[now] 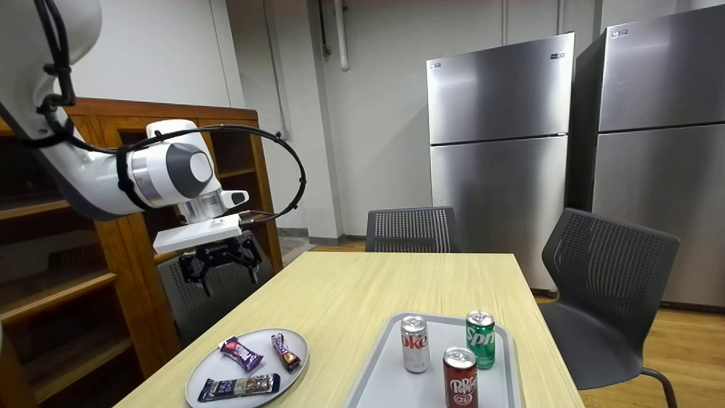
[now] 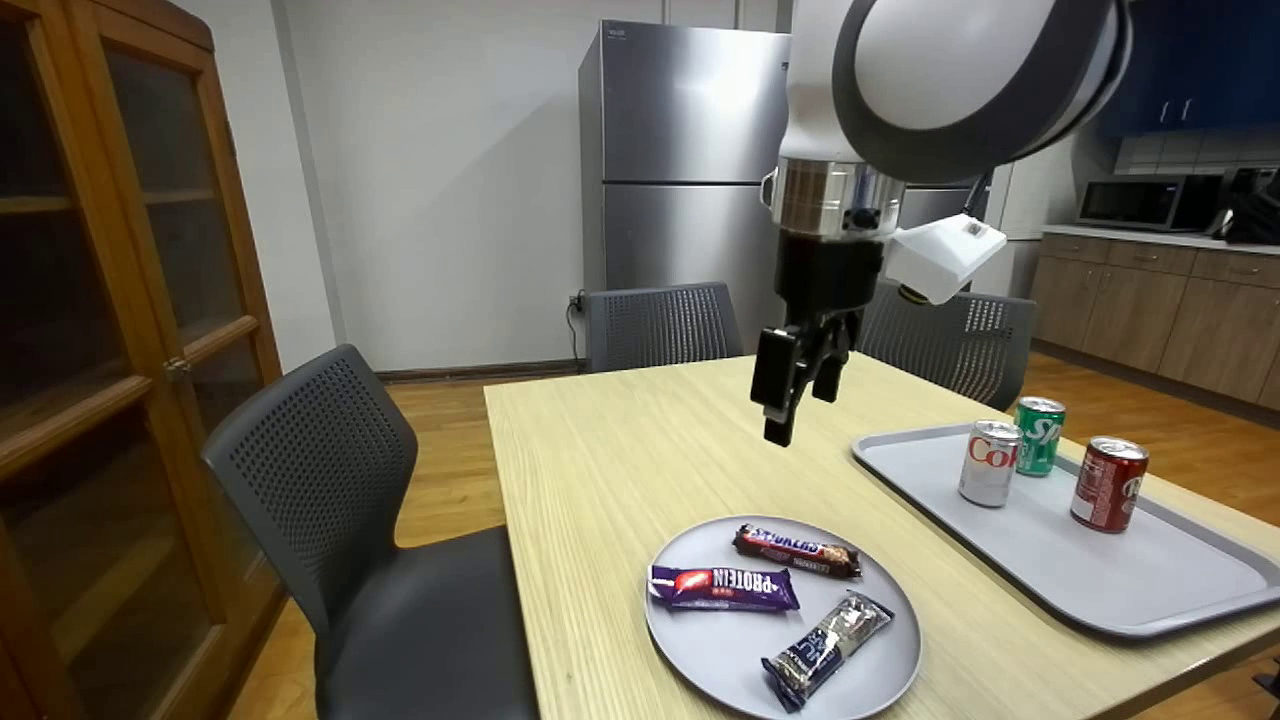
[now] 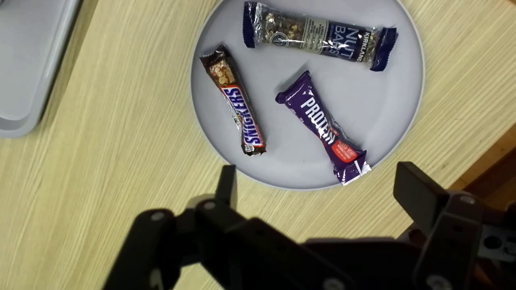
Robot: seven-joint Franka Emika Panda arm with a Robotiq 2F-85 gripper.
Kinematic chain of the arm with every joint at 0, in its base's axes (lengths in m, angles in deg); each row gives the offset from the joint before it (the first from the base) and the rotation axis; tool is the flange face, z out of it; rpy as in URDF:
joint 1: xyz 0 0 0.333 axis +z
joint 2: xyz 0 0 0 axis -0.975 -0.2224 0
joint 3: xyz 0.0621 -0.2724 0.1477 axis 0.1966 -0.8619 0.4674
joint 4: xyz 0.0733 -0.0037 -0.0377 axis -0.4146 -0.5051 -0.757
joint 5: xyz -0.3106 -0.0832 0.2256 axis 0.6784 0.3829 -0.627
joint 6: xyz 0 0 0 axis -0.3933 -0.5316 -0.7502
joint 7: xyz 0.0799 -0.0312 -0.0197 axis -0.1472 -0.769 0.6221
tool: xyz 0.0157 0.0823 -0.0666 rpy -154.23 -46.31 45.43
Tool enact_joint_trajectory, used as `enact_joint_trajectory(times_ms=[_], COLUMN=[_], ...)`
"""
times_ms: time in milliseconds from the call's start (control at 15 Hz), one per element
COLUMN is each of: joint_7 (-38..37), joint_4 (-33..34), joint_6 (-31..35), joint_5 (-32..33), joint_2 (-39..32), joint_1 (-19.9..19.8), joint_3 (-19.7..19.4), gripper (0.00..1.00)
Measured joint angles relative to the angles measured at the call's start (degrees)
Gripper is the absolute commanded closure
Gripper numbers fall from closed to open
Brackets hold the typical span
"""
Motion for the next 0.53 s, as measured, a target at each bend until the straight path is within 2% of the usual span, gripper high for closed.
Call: enact_joint_trajectory(times_ms=[200,533], joint_7=[0.35,-0.24], joint_4=[0.0,0.0], joint_6=[1.73,5.31], joint_5=[1.36,7.68], joint_2=[-2.44,-6.68], joint_1=[0.26,0.8], joint_3=[0.58,0.68], gripper=[0.0,0.0])
